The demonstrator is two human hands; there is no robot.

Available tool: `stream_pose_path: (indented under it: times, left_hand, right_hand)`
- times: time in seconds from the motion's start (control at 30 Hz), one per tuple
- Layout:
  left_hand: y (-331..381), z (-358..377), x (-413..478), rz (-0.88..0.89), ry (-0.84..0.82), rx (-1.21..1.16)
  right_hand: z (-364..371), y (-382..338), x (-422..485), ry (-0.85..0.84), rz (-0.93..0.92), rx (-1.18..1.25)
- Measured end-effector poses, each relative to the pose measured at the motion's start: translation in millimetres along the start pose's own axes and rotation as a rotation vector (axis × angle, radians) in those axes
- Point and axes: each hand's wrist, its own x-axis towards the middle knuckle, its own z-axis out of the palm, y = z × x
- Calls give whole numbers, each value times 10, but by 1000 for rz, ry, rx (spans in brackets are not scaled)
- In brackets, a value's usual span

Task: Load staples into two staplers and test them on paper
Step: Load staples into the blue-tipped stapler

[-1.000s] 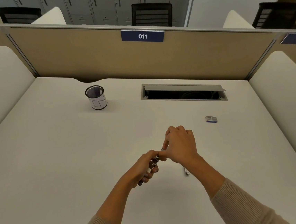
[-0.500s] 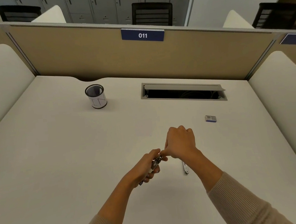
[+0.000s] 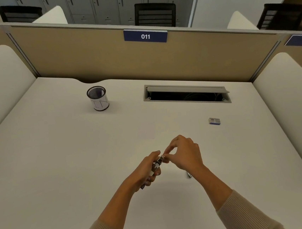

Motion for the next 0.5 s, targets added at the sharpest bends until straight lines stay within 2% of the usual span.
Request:
stream_pose_path:
  times: [0.1, 0.23, 0.37, 0.5]
  left_hand:
    - [16, 17, -15, 4, 8, -6]
    - [22, 10, -13, 16, 8, -43]
    - [23, -2, -30, 25, 3, -44]
    - [56, 10, -69, 33, -8, -22]
  right_hand:
    - [45, 42, -29, 25, 39, 200]
    - [114, 84, -83, 216, -39, 355]
    - [173, 195, -161, 292, -251, 246]
    - [237, 283, -234, 266, -438, 127]
